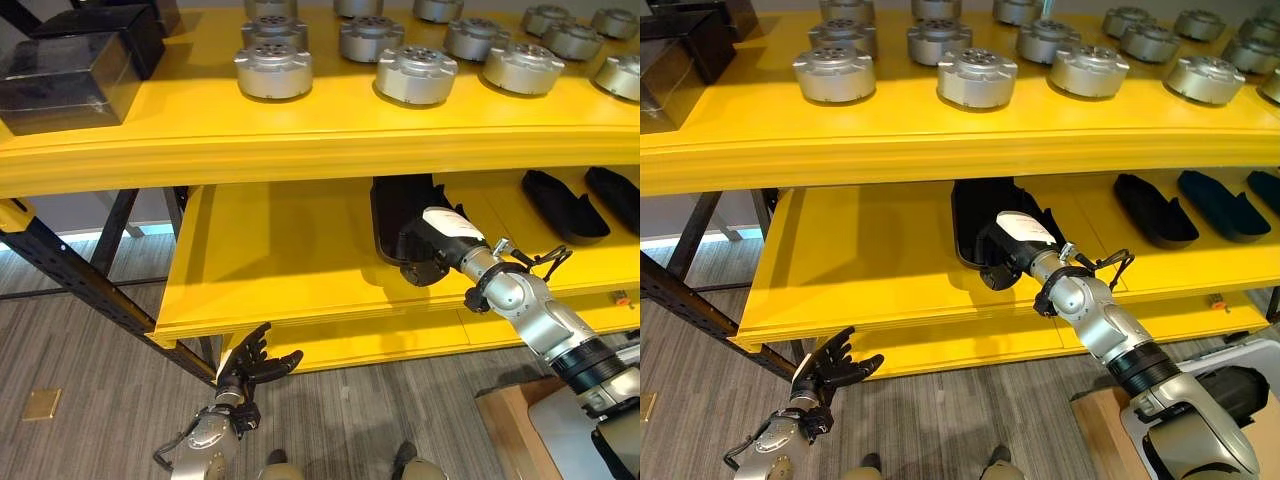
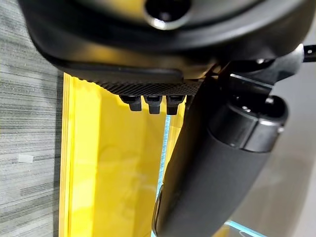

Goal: Move parts from the plastic box to the shelf.

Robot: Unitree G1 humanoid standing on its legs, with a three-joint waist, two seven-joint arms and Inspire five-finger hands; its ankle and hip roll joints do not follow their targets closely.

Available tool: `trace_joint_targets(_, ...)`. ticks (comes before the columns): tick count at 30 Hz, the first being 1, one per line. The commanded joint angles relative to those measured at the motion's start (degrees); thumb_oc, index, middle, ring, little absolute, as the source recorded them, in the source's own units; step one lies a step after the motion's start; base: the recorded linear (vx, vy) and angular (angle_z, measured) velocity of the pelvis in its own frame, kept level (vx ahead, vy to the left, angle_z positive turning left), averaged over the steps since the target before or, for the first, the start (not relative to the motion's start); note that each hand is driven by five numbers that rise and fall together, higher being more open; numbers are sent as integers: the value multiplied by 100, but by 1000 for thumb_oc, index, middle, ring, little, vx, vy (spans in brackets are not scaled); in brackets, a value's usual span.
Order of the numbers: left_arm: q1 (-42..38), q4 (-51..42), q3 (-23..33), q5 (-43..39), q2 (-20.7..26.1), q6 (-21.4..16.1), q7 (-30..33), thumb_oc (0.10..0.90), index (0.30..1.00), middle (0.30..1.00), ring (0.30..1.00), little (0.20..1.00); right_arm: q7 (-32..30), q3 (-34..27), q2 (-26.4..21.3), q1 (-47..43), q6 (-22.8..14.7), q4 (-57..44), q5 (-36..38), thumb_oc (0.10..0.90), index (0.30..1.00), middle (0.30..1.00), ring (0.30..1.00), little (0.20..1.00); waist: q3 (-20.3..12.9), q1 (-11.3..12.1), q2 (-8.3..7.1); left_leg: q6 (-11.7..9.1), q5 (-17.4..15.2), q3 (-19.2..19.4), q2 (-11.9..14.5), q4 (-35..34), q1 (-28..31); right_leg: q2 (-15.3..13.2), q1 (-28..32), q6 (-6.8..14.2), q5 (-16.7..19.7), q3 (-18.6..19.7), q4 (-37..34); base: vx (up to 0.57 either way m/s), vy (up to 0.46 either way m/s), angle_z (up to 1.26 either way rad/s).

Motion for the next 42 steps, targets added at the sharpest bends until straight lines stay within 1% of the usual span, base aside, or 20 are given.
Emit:
trace_joint_targets(1,-216,-662,-1,134,332,-554,-46,900,1000,1000,1000,1000,-491,-161,38,-1399,-242,120,5,400,300,300,300,300,-447,-45,-201,180,-295,-102,20,325,-136,-162,202,209,92,317,-9,64,50,4)
trace_joint_targets(8,-148,-697,56,33,461,-567,-21,900,1000,1000,1000,1000,-474,240,385,-1973,-190,748,44,400,300,300,300,300,-432,192,-321,219,-365,-227,-79,433,-250,-196,328,232,110,193,-43,44,9,12)
trace_joint_targets(9,-148,-697,58,33,461,-567,-21,900,1000,1000,1000,1000,-475,242,386,-1975,-191,749,44,400,300,300,300,300,-433,189,-321,219,-365,-229,-79,434,-252,-196,328,232,110,191,-43,21,-21,17)
trace_joint_targets(10,-156,-698,73,1,520,-585,-5,900,1000,1000,1000,1000,-474,364,454,-2144,-159,918,30,400,300,300,300,300,-410,263,-356,220,-369,-258,-87,468,-292,-198,317,234,109,172,-15,14,-24,21)
trace_joint_targets(14,-174,-774,107,-70,635,-635,59,900,1000,1000,1000,1000,-508,572,640,-2460,-115,1377,22,400,300,300,300,300,-275,417,-393,233,-406,-360,-116,632,-430,-205,253,228,69,127,160,-8,-31,13)
trace_joint_targets(15,-187,-818,111,-99,671,-645,87,900,1000,1000,1000,1000,-533,609,680,-2571,-83,1535,21,400,300,300,300,300,-193,483,-395,236,-437,-427,-136,767,-539,-216,229,221,29,94,261,-17,-28,20)
trace_joint_targets(16,-189,-819,115,-99,671,-644,88,900,1000,1000,1000,1000,-537,614,685,-2582,-88,1547,23,400,300,300,300,300,-191,473,-395,236,-447,-436,-138,790,-556,-220,222,222,22,89,273,-43,-28,23)
trace_joint_targets(18,-232,-838,63,-150,713,-670,116,900,1000,1000,1000,1000,-611,684,849,-2802,-62,1857,64,400,300,300,300,300,-36,553,-375,251,-526,-532,-191,1074,-747,-252,132,209,-42,48,490,-66,-14,19)
trace_joint_targets(21,-264,-909,34,-206,767,-682,117,900,1000,1000,1000,1000,-647,747,992,-2957,-36,2086,49,400,300,300,300,300,100,637,-349,271,-612,-604,-230,1397,-928,-282,29,197,-106,67,737,-58,-4,18)
trace_joint_targets(23,-293,-935,3,-238,800,-690,124,900,1000,1000,1000,1000,-655,801,1062,-3060,-18,2248,50,400,300,300,300,300,174,654,-316,284,-732,-668,-249,1690,-1098,-310,-81,184,-198,92,966,-53,11,9)
trace_joint_targets(24,-295,-936,5,-239,799,-690,124,900,1000,1000,1000,1000,-657,804,1065,-3067,-21,2256,51,400,300,300,300,300,173,650,-315,285,-745,-672,-249,1716,-1115,-311,-92,184,-207,93,982,-50,19,4)
trace_joint_targets(26,-350,-933,-48,-276,817,-704,152,900,1000,1000,1000,1000,-688,838,1210,-3170,6,2471,98,400,300,300,300,300,248,664,-254,311,-882,-735,-262,2032,-1265,-339,-226,153,-337,140,1259,-54,24,3)
trace_joint_targets(27,-352,-931,-46,-277,817,-705,152,900,1000,1000,1000,1000,-691,841,1214,-3176,3,2479,99,400,300,300,300,300,246,664,-254,311,-896,-735,-261,2058,-1283,-341,-243,153,-347,146,1279,0,0,0)
trace_joint_targets(29,-374,-921,-65,-311,803,-711,184,900,1000,1000,1000,1000,-722,807,1374,-3169,13,2687,283,400,300,300,300,300,270,666,-201,331,-996,-755,-266,2253,-1365,-359,-333,137,-438,195,1463,-21,34,-1)
trace_joint_targets(35,-372,-986,-131,-357,829,-724,182,900,1000,1000,1000,1000,-797,858,1504,-3257,24,3110,390,400,300,300,300,300,301,661,-143,335,-1062,-790,-243,2458,-1520,-374,-518,124,-541,239,1673,-5,6,2)
trace_joint_targets(42,-360,-944,-223,-384,862,-734,129,900,1000,1000,1000,1000,-851,821,1558,-3295,35,3615,390,400,300,300,300,300,367,694,-77,332,-1008,-880,-266,2447,-1618,-378,-598,117,-537,199,1719,-2,-1,0)
